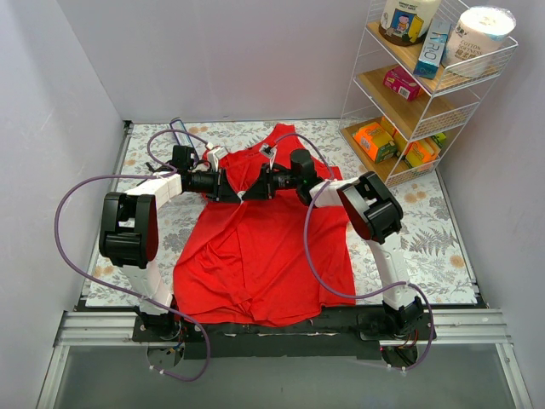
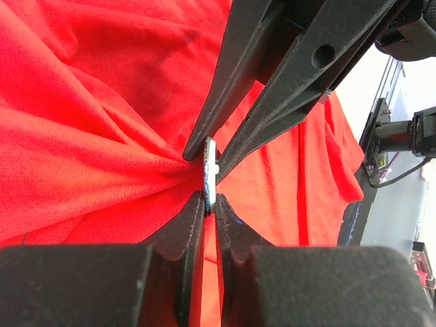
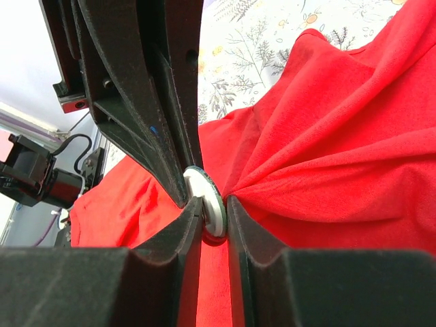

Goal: Pin the brooch onto the clothing

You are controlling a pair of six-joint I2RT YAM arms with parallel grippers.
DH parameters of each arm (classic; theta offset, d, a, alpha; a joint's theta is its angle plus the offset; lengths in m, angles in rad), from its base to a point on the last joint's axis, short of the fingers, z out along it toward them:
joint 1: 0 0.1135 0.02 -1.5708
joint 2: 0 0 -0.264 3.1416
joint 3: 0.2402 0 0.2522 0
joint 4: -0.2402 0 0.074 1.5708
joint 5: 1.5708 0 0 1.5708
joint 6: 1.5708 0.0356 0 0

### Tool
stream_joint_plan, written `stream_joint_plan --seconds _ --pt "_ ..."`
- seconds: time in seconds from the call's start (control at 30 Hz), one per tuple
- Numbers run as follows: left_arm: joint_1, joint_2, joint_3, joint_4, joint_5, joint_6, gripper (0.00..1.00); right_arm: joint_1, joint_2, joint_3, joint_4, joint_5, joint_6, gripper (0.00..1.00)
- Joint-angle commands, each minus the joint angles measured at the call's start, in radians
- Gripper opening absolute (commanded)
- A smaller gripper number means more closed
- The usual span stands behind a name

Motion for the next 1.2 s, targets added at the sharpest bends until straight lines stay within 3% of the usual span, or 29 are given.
stream_joint_plan --seconds 0.0,0.33,0.73,1.17 --pt "-0.011 -0.032 0.009 -0.022 0.1 0.004 0.0 -0.014 0.0 0.007 -0.008 0.13 -0.003 0.2" --pt "-0.011 -0.034 0.015 -0.027 0.017 -0.003 0.0 -0.068 -0.057 -0.104 0.106 0.196 0.06 0.19" --pt "-0.005 -0.046 0.012 -0.019 -0.037 -0.017 0.0 -0.088 -0.082 -0.118 0.095 0.25 0.046 0.2" --pt "0.041 -0.034 0.02 0.013 -0.098 -0.094 0.0 -0.103 -0.155 -0.17 0.086 0.319 0.035 0.29"
